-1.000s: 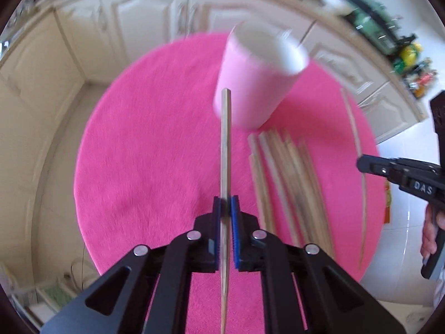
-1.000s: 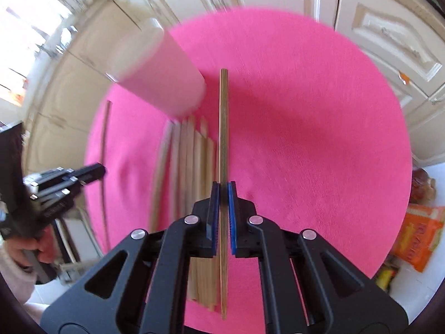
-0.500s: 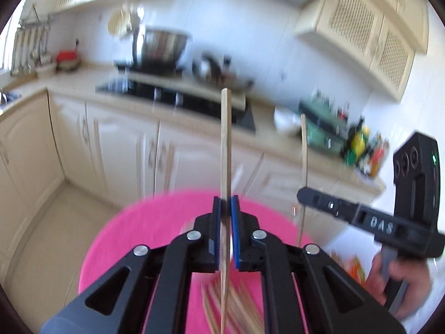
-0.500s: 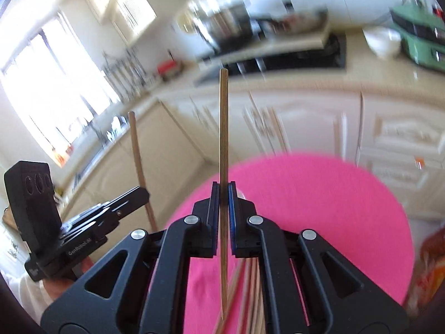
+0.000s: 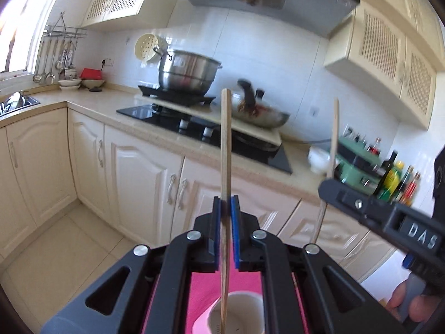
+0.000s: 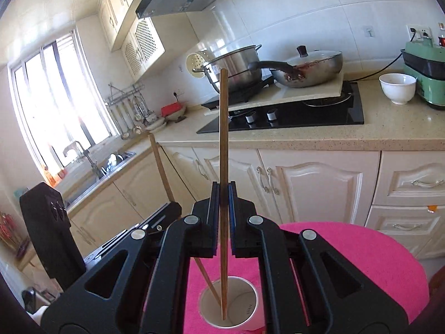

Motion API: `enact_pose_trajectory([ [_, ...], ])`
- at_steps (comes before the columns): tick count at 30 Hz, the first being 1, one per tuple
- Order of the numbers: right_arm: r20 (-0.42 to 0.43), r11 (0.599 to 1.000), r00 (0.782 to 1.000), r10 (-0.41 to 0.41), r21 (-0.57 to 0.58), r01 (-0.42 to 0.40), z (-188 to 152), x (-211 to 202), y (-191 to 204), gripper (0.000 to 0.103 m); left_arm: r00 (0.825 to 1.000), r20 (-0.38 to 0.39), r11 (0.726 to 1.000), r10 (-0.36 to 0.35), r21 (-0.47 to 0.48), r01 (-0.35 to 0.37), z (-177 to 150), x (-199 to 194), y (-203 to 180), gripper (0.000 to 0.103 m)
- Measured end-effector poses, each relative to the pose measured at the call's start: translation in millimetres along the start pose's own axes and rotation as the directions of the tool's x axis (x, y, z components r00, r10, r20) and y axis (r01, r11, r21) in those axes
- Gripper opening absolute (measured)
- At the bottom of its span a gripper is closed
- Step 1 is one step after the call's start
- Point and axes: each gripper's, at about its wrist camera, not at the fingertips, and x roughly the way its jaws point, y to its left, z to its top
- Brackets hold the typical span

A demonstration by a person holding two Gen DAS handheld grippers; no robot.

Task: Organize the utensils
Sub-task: 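Lift the chopstick with the right tool and drop it into the pink cup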

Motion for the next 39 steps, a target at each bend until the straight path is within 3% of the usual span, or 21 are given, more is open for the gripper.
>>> enact_pose_trajectory([
  [9,-0.055,0.998,0.997,-0.050,-0.048,0.047,-38.9,14.4,6.2,0.007,0.996,-0.090,0.999,0.007,0.052,-0.003,-40.5,-0.2,2.8,0.007],
  [16,-0.076,0.988,0.993,-0.088,-0.137,0.077,-62.7,8.1,18.8,0.007,0.995,-0.101,0.992,-0.010,0.121,0.023,-47.8,-15.6,-2.1,0.007],
  [23,-0.072,0.984,0.993,-0.091,-0.157,0.079,-70.5,2.7,23.3,0.007,0.992,-0.125,0.978,-0.005,0.207,0.031,-50.5,-23.1,-4.7,0.009],
  [26,-0.066,0.985,0.994,-0.087,-0.155,0.076,-69.4,1.1,23.7,0.007,0.992,-0.127,0.978,-0.002,0.207,0.028,-49.3,-28.2,-2.0,0.024],
  [39,-0.062,0.987,0.992,-0.110,-0.121,0.102,-75.0,-5.0,20.1,0.007,0.993,-0.115,0.982,-0.016,0.183,0.037,-43.1,-45.7,9.4,0.038],
])
